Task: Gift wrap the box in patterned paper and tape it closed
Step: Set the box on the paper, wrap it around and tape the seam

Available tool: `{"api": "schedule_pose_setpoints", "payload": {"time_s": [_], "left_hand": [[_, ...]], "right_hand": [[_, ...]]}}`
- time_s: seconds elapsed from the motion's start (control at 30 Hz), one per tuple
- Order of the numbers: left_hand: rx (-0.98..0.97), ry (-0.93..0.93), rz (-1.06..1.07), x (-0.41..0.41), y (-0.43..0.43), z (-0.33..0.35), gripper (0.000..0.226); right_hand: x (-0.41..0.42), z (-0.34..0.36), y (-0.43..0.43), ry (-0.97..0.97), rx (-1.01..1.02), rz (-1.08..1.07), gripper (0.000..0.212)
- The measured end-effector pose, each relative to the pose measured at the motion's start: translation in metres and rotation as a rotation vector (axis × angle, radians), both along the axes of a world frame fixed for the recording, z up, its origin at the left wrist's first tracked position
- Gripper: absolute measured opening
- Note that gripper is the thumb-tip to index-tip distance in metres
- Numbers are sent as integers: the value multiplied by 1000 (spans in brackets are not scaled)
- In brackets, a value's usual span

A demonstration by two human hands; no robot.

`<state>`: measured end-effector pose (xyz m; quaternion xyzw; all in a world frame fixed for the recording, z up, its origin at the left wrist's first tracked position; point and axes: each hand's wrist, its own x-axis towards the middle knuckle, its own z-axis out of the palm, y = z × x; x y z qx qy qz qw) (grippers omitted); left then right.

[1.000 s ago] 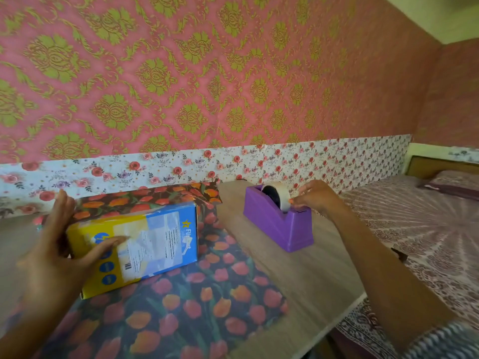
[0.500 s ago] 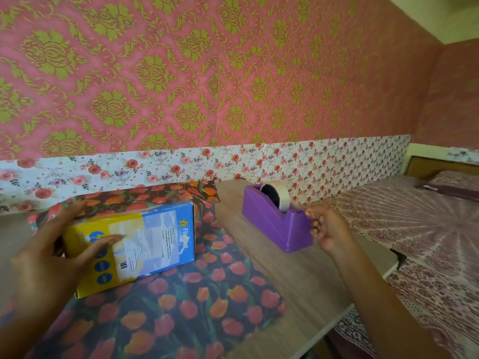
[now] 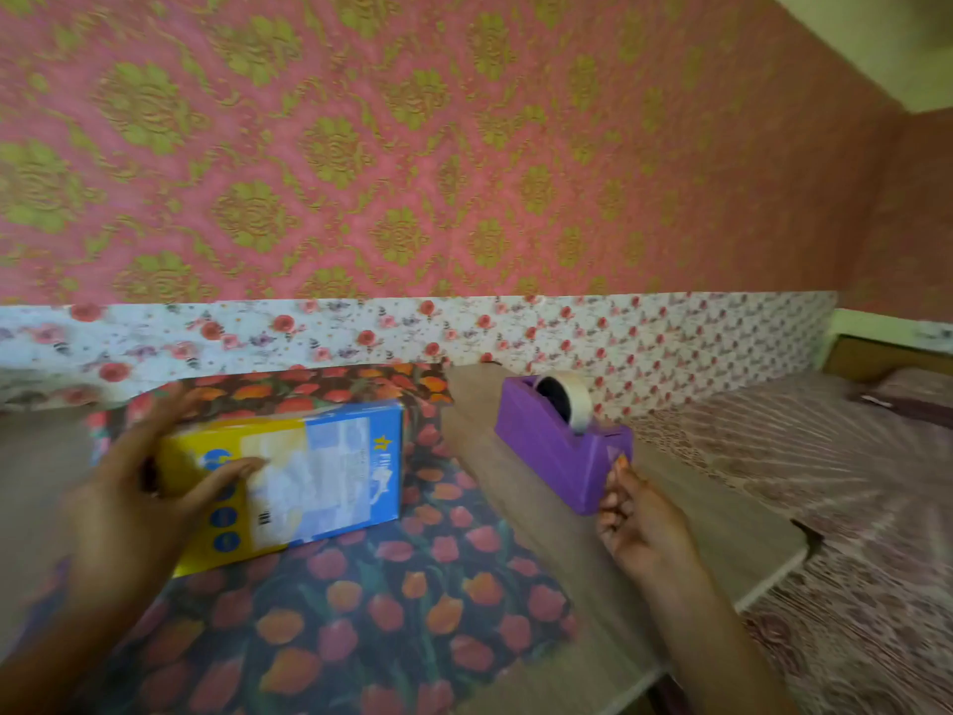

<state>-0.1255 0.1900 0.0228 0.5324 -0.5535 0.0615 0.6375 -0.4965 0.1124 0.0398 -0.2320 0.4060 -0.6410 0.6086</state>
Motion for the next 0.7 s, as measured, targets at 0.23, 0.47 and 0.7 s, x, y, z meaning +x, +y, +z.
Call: {"api": "schedule_pose_setpoints", "payload": {"time_s": [0.23, 0.47, 0.7], "left_hand": [[7, 50, 80, -15, 5, 4, 80], [-68, 180, -80, -18, 5, 5, 117], [-69, 221, -73, -12, 4, 7, 120]], "right_hand": [[101, 55, 41, 196, -328, 286, 15], [207, 105, 46, 588, -790, 505, 13], [263, 102, 30, 1053, -894, 746, 2]]}}
